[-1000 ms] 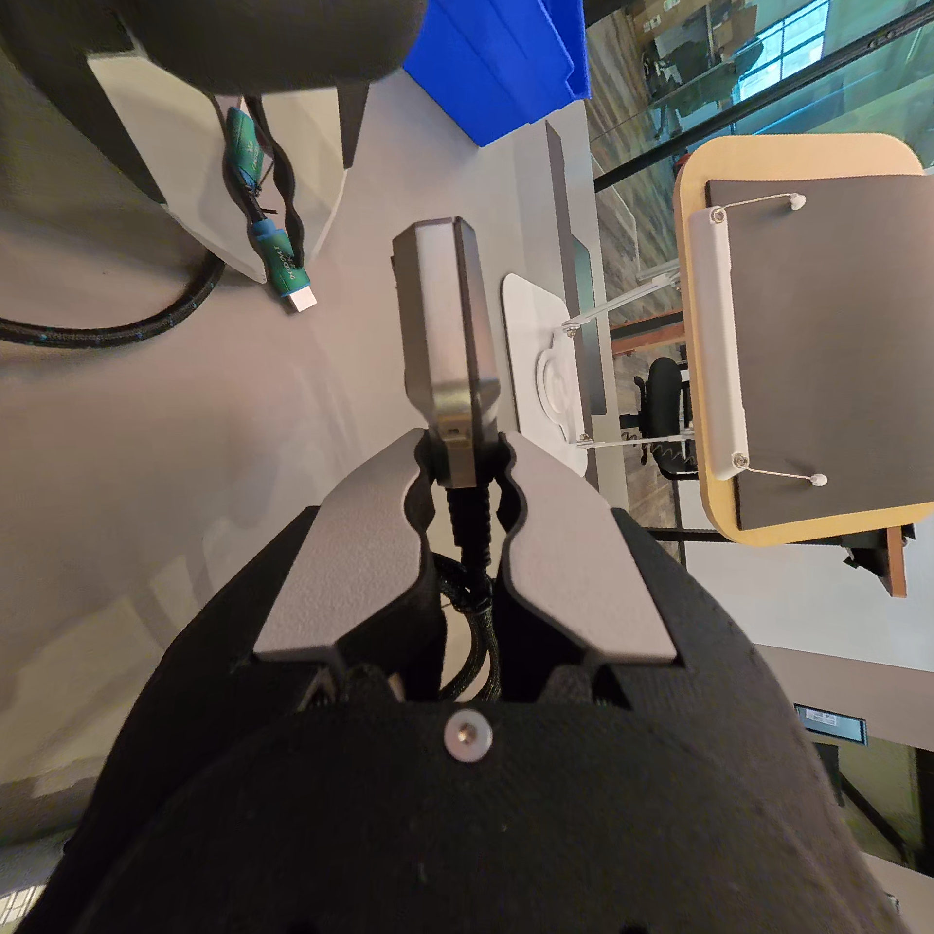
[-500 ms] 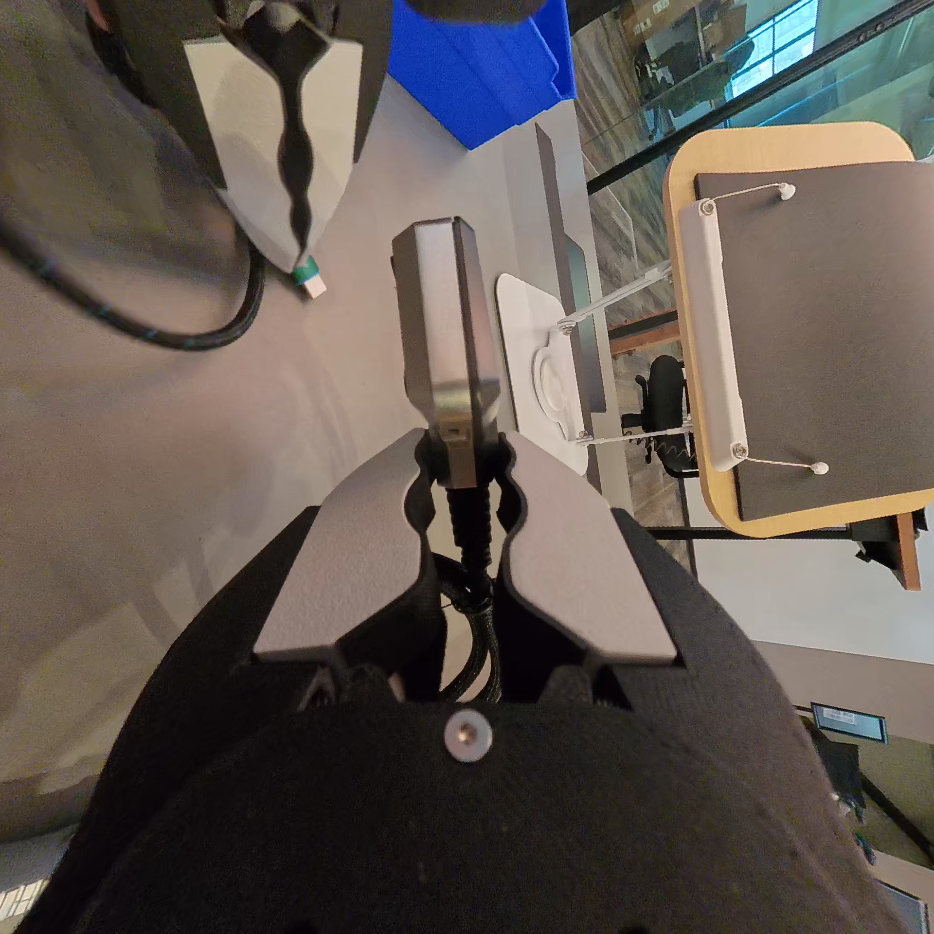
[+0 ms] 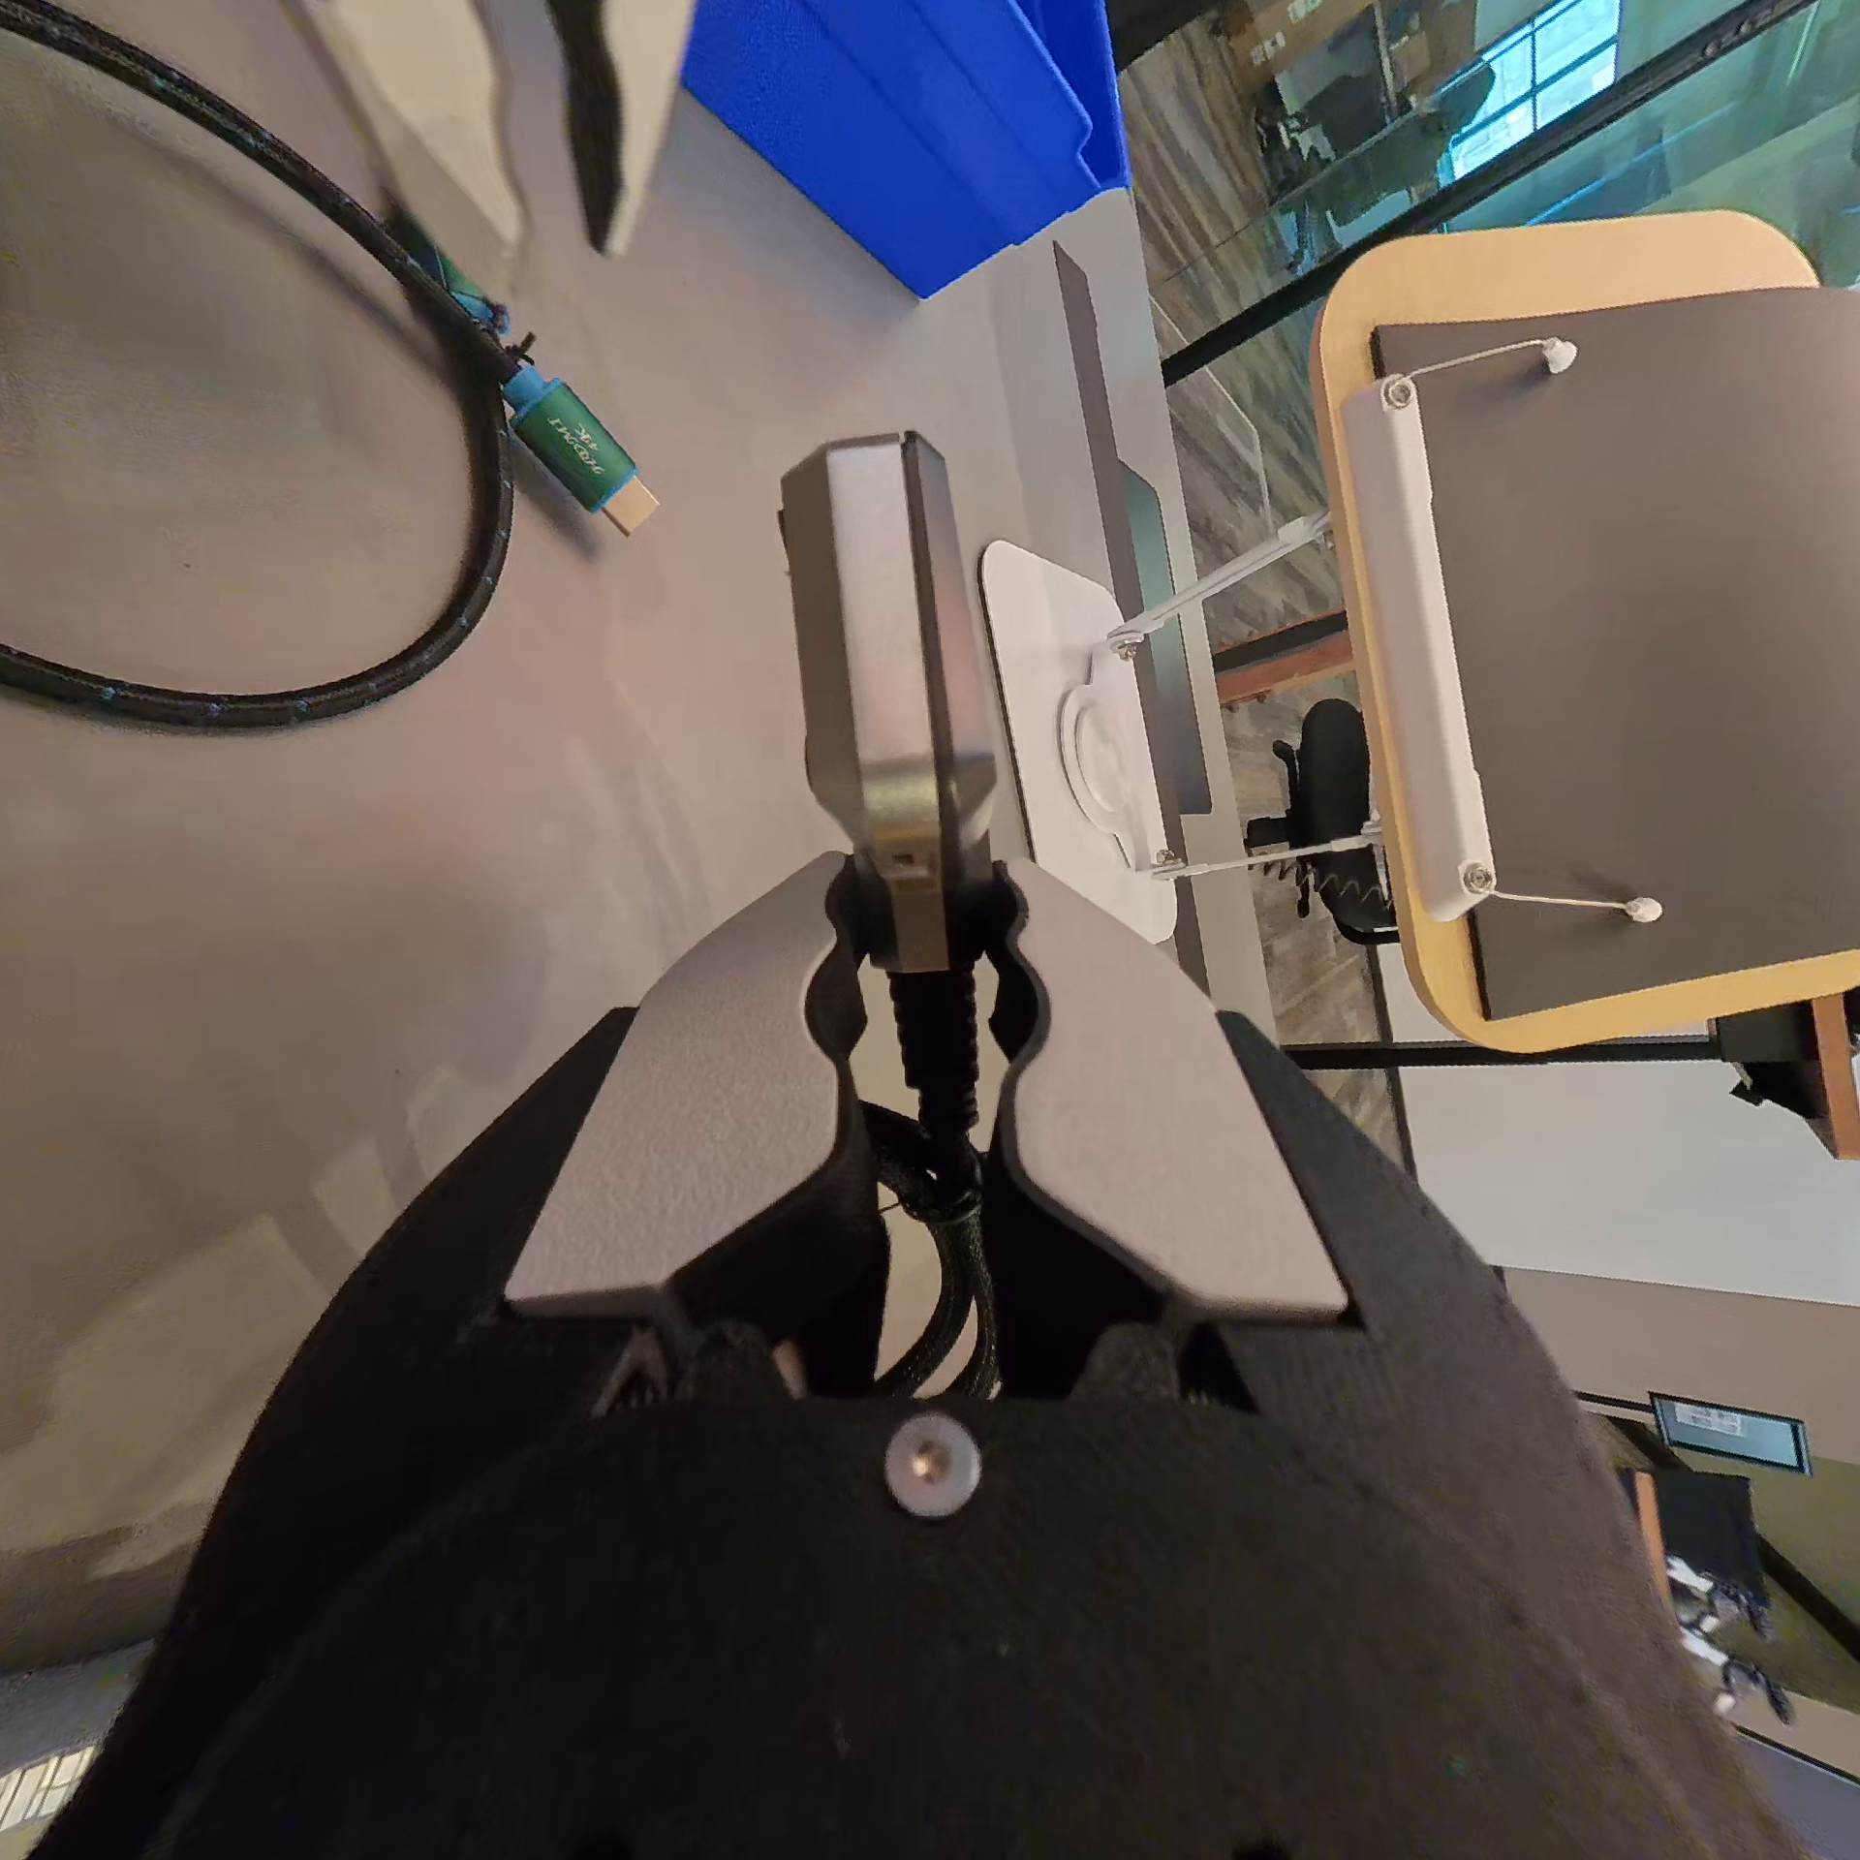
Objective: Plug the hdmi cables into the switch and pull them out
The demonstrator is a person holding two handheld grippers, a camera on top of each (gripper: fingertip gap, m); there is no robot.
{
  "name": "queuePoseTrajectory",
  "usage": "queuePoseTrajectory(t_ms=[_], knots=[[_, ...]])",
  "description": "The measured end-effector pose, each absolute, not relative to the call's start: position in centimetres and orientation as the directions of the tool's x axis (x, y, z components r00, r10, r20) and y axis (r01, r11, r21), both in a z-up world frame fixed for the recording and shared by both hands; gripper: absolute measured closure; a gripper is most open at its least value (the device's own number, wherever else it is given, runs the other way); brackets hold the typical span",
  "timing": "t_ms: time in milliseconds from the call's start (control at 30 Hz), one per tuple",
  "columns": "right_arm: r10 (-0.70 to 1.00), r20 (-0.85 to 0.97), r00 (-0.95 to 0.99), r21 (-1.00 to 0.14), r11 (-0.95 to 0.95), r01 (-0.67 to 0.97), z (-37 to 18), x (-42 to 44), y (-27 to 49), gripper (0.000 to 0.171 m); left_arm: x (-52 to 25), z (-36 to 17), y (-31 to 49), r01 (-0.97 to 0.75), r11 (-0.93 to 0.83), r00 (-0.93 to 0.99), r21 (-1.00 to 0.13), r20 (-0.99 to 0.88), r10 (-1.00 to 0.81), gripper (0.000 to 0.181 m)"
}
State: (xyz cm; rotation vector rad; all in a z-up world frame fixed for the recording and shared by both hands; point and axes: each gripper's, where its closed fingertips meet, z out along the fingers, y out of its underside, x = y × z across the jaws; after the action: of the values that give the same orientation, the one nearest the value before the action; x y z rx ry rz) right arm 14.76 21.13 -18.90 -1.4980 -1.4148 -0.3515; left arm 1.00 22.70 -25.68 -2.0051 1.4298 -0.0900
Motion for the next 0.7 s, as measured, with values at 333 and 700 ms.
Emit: queuePoseTrajectory(t_ms=[333,700], knots=[[0.589,0.759,0.277,-0.465,0.192,0.864,-18.8,14.5,21.0,0.15,-1.5,-29.9,22.6,-0.937,-0.148,0.29,-0.316,-0.47,-0.834,0.162],[0.576,0.745,0.336,-0.503,0.155,0.85,-18.1,16.2,21.1,0.15,2.8,-29.9,22.9,-0.666,0.731,-0.649,0.15,-0.6,-0.468,0.168]])
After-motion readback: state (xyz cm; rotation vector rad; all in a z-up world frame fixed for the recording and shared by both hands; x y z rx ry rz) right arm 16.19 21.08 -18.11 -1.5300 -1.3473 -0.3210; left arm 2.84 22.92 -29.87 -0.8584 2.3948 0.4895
